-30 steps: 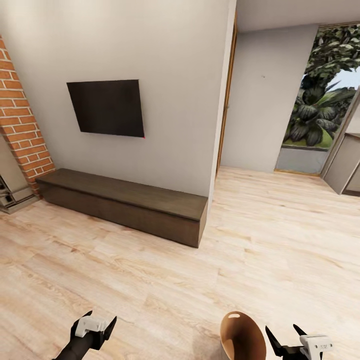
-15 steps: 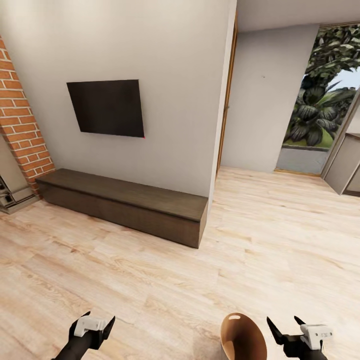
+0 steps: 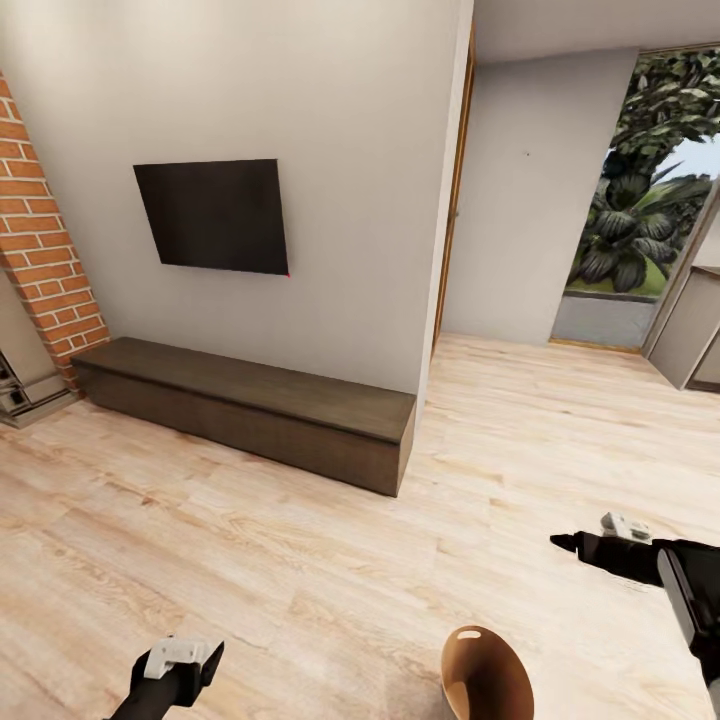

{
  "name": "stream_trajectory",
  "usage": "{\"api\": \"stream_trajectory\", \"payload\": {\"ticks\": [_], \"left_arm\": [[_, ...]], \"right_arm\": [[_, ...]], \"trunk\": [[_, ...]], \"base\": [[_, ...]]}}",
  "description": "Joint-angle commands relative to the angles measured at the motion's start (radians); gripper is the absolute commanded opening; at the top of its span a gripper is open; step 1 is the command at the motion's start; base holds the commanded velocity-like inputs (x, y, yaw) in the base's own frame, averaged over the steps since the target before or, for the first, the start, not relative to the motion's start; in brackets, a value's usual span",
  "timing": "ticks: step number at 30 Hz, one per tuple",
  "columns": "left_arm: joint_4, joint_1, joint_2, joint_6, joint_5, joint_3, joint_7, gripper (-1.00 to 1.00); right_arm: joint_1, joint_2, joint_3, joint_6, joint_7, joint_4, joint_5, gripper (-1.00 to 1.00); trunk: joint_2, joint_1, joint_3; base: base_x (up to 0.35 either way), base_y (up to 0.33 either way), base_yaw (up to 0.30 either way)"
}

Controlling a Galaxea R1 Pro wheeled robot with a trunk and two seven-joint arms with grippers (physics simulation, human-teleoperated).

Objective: Put the three can of soda from the living room inside the tash can in the kitchen.

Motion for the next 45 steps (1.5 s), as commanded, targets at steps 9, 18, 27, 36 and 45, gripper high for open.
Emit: {"api": "stream_trajectory", "payload": {"ticks": [9,18,27,36,45], "left_arm": [[-0.004,0.006,0.0,0.003,0.001,-0.011,0.006,1.0],[-0.002,0.005,0.001,0.033,-0.001,-0.062,0.007,1.0],[-0.001,0.004,0.002,0.041,-0.001,-0.066,0.008,1.0],[0.001,0.004,0.002,0.042,0.0,-0.067,0.006,1.0],[-0.003,0.004,0.002,0.043,0.001,-0.067,0.005,1.0]], "right_arm": [[-0.363,-0.099,0.108,0.138,-0.03,0.527,0.131,1.0],[-0.44,-0.117,0.131,0.148,-0.046,0.636,0.183,1.0],[-0.444,-0.12,0.134,0.148,-0.051,0.636,0.184,1.0],[-0.444,-0.117,0.136,0.128,-0.056,0.638,0.183,1.0],[-0.444,-0.111,0.136,0.124,-0.11,0.641,0.182,1.0]], "trunk": [[0.0,0.0,0.0],[-0.056,0.031,-0.025],[-0.119,0.065,-0.053],[-0.182,0.1,-0.082],[-0.245,0.134,-0.11]], "base": [[0.0,0.0,0.0],[0.0,0.0,0.0],[0.0,0.0,0.0],[0.0,0.0,0.0],[0.0,0.0,0.0]]}}
